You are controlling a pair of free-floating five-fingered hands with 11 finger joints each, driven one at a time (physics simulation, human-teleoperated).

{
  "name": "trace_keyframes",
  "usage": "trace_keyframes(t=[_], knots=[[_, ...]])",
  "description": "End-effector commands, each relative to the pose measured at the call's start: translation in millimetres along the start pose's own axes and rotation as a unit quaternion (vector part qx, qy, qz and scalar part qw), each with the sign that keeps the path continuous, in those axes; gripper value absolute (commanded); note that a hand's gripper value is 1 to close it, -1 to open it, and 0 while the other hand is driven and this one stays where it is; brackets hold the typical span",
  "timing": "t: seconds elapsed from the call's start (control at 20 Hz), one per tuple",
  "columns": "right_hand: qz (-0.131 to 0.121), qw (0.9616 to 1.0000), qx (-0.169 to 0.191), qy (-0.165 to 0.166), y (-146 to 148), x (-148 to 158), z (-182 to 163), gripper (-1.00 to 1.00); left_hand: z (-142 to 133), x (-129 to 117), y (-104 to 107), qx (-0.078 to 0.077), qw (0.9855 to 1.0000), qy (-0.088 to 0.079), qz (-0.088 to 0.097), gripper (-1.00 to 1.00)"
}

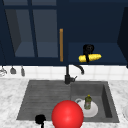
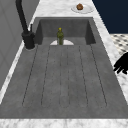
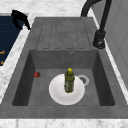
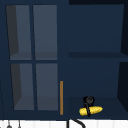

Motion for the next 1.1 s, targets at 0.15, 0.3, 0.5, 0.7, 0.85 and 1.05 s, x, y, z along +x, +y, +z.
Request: trace_keyframes(t=[0.15,0.3,0.5,0.7,0.85,1.05], knots=[[-0.001,1.0000,-0.004,0.006,26.4,-12.2,49.7,1.00,0.0,0.0,0.0,0.000,1.0000,0.000,0.000,0.00],[-0.001,1.0000,-0.002,0.007,38.3,-16.7,72.7,1.00,0.0,0.0,0.0,0.000,1.0000,0.000,0.000,0.00],[-0.001,1.0000,-0.003,0.008,57.1,-23.3,102.4,1.00,0.0,0.0,0.0,0.000,1.0000,0.000,0.000,0.00],[-0.001,0.9999,-0.010,0.001,79.5,-35.2,129.7,1.00,0.0,0.0,0.0,0.000,1.0000,0.000,0.000,0.00],[-0.004,0.9999,-0.014,-0.001,95.5,-46.9,149.1,1.00,0.0,0.0,0.0,0.000,1.0000,0.000,0.000,0.00],[-0.007,1.0000,-0.006,-0.003,116.7,-68.2,170.6,1.00,0.0,0.0,0.0,0.000,1.0000,0.000,0.000,0.00]])
